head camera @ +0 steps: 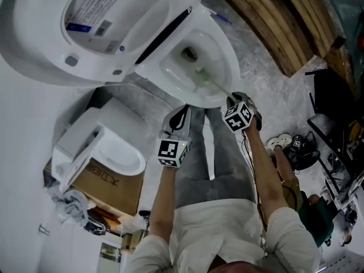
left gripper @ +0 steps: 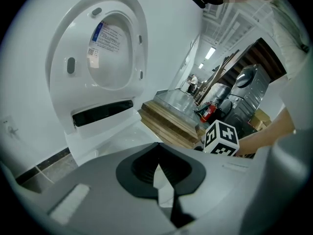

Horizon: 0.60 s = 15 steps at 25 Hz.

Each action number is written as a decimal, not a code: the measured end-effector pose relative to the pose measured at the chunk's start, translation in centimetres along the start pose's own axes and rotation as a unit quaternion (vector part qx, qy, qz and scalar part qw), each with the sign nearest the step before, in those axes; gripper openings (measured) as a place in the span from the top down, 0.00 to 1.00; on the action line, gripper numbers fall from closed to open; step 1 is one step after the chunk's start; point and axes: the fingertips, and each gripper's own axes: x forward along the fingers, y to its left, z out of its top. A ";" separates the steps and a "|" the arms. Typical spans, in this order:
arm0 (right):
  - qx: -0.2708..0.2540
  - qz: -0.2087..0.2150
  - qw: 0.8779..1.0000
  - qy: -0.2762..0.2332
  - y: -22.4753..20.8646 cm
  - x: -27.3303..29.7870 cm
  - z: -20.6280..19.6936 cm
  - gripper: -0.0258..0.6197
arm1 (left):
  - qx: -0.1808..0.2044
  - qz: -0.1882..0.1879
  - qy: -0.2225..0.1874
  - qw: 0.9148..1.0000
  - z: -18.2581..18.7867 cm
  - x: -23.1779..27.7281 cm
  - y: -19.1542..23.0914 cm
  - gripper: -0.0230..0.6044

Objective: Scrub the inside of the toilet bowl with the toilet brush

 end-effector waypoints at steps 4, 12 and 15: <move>0.011 -0.003 0.999 -0.039 0.5 -4.1 1.6 0.82 | 0.002 -0.003 -0.007 1.000 1.5 -1.4 -0.5 0.93; 0.027 -0.020 0.992 -0.125 1.4 -14.2 5.1 0.82 | 0.015 -0.008 -0.041 0.999 6.5 -5.2 -1.5 0.93; 0.031 -0.028 0.986 -0.160 0.9 -17.9 6.1 0.82 | 0.030 -0.009 -0.051 0.998 8.7 -6.1 -2.1 0.93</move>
